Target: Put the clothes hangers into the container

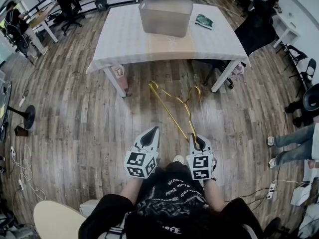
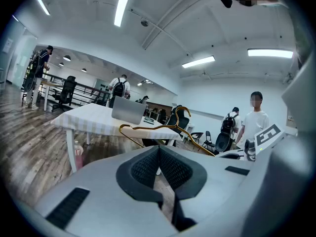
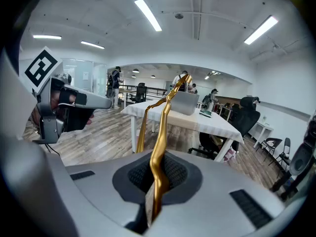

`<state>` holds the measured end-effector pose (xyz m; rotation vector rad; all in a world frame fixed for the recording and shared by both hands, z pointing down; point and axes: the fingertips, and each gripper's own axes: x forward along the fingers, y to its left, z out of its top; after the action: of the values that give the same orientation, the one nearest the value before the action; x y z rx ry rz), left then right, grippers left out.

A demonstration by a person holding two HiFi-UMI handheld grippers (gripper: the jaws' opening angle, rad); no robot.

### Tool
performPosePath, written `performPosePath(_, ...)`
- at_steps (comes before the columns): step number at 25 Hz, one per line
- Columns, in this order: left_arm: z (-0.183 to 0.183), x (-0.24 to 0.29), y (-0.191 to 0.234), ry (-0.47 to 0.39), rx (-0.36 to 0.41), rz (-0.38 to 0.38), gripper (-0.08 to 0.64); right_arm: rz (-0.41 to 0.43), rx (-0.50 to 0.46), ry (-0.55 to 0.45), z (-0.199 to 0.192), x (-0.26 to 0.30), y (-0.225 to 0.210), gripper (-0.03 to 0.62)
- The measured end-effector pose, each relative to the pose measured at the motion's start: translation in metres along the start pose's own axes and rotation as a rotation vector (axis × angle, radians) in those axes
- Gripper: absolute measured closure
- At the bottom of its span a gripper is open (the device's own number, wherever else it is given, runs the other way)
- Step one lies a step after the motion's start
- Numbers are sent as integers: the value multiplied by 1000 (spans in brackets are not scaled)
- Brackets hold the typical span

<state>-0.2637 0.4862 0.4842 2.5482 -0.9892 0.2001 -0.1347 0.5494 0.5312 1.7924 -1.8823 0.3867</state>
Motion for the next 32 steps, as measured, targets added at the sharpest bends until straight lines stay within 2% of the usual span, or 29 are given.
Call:
performPosePath(11, 8, 30, -14, -9, 15, 13, 540, 37, -11, -35, 11, 11, -28, 586)
performPosePath(22, 9, 80, -51, -73, 3, 67, 540, 58, -81, -96, 15, 21, -97, 584)
performPosePath(27, 15, 99, -56, -77, 29, 96, 540, 35, -45, -119, 22, 29, -130, 584)
performPosePath(32, 28, 125, -42, -88, 35, 109, 540, 4, -13, -156, 40, 49, -153, 584)
